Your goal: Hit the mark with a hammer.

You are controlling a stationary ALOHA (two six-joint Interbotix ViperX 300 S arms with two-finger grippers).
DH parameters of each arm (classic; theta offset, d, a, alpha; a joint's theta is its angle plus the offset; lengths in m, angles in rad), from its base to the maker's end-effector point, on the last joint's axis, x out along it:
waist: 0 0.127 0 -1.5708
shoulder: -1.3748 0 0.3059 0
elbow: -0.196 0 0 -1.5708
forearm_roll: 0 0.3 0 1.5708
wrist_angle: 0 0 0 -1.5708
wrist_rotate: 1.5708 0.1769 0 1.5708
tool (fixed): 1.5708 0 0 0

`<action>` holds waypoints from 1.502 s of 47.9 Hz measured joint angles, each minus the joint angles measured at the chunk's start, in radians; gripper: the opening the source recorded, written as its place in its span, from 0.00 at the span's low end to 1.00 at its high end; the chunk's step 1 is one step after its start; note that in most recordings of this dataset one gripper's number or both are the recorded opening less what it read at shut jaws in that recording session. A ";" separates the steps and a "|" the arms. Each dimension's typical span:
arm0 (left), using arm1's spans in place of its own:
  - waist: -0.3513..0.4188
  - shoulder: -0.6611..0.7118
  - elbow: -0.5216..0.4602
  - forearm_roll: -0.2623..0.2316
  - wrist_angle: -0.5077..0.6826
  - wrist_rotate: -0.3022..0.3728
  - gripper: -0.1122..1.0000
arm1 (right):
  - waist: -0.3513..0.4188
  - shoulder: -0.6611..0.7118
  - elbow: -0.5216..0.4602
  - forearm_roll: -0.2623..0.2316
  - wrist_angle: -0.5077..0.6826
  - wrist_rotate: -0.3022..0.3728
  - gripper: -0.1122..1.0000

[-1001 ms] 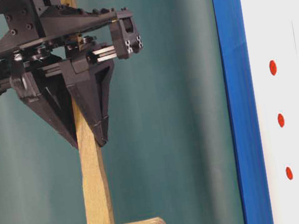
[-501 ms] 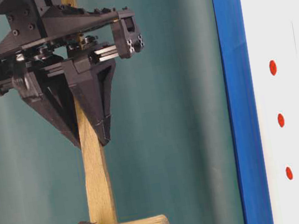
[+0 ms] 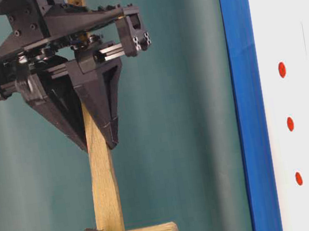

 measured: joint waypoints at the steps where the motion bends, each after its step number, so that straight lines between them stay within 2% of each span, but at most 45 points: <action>1: 0.000 -0.002 0.002 0.002 0.000 0.003 0.52 | 0.000 -0.002 0.002 0.000 0.003 0.002 0.36; 10: 0.000 -0.002 0.000 0.000 0.000 0.009 0.52 | 0.000 -0.014 0.003 0.005 0.015 0.006 0.86; 13: 0.000 -0.002 0.002 0.000 0.000 0.012 0.52 | 0.003 -0.026 0.009 0.015 0.015 0.011 0.96; 15: 0.000 -0.002 0.002 0.002 0.000 0.012 0.52 | 0.005 -0.034 0.014 0.026 0.018 0.015 0.99; 18: 0.000 -0.002 0.000 0.002 0.002 0.015 0.52 | 0.006 -0.048 0.018 0.049 0.028 0.025 0.98; 22: 0.000 -0.002 0.002 0.003 0.002 0.025 0.52 | 0.009 -0.067 0.021 0.109 0.064 0.041 0.98; 28: 0.000 -0.002 0.002 0.005 0.002 0.051 0.52 | 0.008 -0.091 0.020 0.236 0.147 0.069 0.98; 34: -0.003 -0.002 0.000 0.006 0.002 0.100 0.52 | -0.003 -0.092 0.009 0.351 0.221 0.074 0.98; 39: -0.025 -0.003 0.000 0.006 0.002 0.166 0.52 | -0.023 -0.092 0.003 0.420 0.262 0.074 0.98; 46: -0.043 -0.003 0.000 0.006 0.002 0.221 0.52 | -0.034 -0.092 0.000 0.454 0.285 0.072 0.98; 60: -0.044 -0.003 0.000 0.006 0.002 0.224 0.52 | -0.034 -0.092 -0.009 0.476 0.298 0.075 0.96; 63: -0.044 -0.003 0.000 0.006 0.002 0.224 0.52 | -0.034 -0.089 -0.015 0.480 0.313 0.074 0.91; 65: -0.044 -0.003 0.000 0.008 0.002 0.224 0.52 | -0.034 -0.084 -0.018 0.482 0.328 0.074 0.83; 72: -0.044 -0.005 -0.006 0.008 0.002 0.224 0.52 | -0.034 -0.063 -0.038 0.482 0.408 0.075 0.42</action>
